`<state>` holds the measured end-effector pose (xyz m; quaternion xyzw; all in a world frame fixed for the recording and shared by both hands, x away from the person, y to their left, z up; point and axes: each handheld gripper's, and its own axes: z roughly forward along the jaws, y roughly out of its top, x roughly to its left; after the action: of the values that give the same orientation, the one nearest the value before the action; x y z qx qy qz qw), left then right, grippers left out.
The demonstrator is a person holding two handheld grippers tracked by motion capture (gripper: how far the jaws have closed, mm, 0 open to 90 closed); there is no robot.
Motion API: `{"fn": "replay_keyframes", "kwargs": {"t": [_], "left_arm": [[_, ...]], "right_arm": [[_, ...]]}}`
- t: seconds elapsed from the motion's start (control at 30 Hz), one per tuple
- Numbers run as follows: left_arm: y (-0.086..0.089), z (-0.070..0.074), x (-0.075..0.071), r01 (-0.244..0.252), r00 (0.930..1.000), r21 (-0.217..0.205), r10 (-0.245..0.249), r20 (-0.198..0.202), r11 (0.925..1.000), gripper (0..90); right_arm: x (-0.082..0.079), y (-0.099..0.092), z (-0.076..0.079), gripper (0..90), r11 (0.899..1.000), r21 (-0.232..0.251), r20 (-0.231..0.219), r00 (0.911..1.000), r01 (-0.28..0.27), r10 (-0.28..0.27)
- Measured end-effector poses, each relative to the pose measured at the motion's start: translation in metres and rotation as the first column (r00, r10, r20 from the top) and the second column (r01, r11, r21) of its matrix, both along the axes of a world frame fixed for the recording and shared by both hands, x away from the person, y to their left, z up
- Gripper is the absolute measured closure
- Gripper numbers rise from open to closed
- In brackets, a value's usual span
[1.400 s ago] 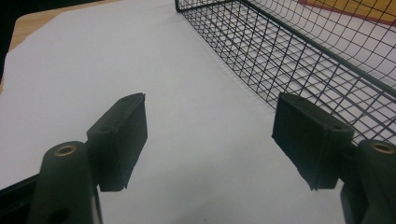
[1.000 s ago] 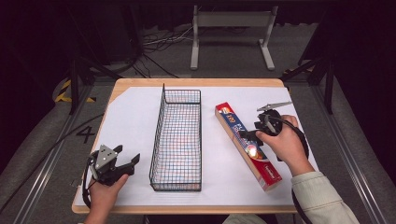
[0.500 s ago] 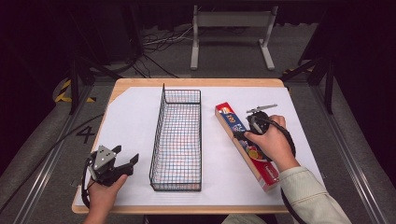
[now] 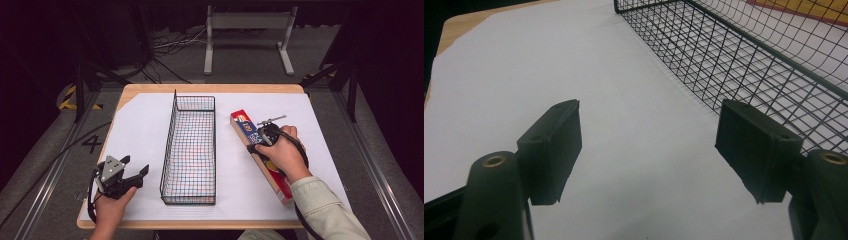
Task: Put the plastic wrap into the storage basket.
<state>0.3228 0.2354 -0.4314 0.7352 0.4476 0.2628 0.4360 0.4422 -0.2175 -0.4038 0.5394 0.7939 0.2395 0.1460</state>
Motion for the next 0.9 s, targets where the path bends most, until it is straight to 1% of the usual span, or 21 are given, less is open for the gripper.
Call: {"fn": "replay_keyframes", "kwargs": {"t": [0.17,0.2,0.37,0.43,0.47,0.5,0.6,0.63,0.77,0.9], "left_arm": [[0.000,0.000,0.000,0.001,1.0000,0.001,-0.001,0.000,1.0000,26.7],[0.000,0.000,0.000,0.001,1.0000,0.001,-0.001,0.000,1.0000,26.7],[0.001,0.000,0.000,-0.001,1.0000,0.002,0.001,0.001,1.0000,26.7],[0.001,0.000,0.000,-0.001,1.0000,0.002,0.001,0.001,1.0000,26.7],[0.001,0.000,0.000,-0.001,1.0000,0.001,0.001,-0.002,1.0000,26.7],[0.001,0.000,0.000,-0.001,1.0000,0.001,0.001,-0.003,1.0000,26.7],[0.001,0.000,0.000,-0.001,1.0000,0.003,0.001,-0.001,1.0000,26.7],[0.001,0.000,0.000,-0.002,1.0000,0.002,0.002,-0.001,1.0000,26.7],[0.001,0.000,0.000,-0.003,1.0000,-0.003,0.003,-0.001,1.0000,26.7],[0.002,0.000,-0.002,-0.003,1.0000,-0.005,0.003,0.001,1.0000,26.8]], "right_arm": [[0.004,0.003,-0.005,28.5,0.999,-0.031,-0.033,0.9994,0.012,-0.013],[0.004,0.003,-0.005,28.5,0.999,-0.031,-0.033,0.9994,0.012,-0.013],[0.008,0.004,-0.009,31.4,0.999,-0.050,-0.071,0.9972,0.021,-0.024],[0.008,0.007,-0.009,35.0,0.998,-0.062,-0.068,0.9975,0.018,-0.022],[0.008,0.008,-0.009,35.3,0.997,-0.068,-0.072,0.9971,0.022,-0.026],[0.008,0.009,-0.009,35.5,0.996,-0.084,-0.070,0.9973,0.015,-0.021],[0.009,0.009,-0.009,35.8,0.996,-0.091,-0.083,0.9962,0.018,-0.026],[0.010,0.011,-0.008,36.0,0.995,-0.102,-0.096,0.9950,0.016,-0.026],[0.012,0.011,-0.007,38.7,0.994,-0.111,-0.110,0.9937,0.013,-0.025],[0.012,0.012,-0.007,39.7,0.993,-0.118,-0.110,0.9936,0.012,-0.025]]}}
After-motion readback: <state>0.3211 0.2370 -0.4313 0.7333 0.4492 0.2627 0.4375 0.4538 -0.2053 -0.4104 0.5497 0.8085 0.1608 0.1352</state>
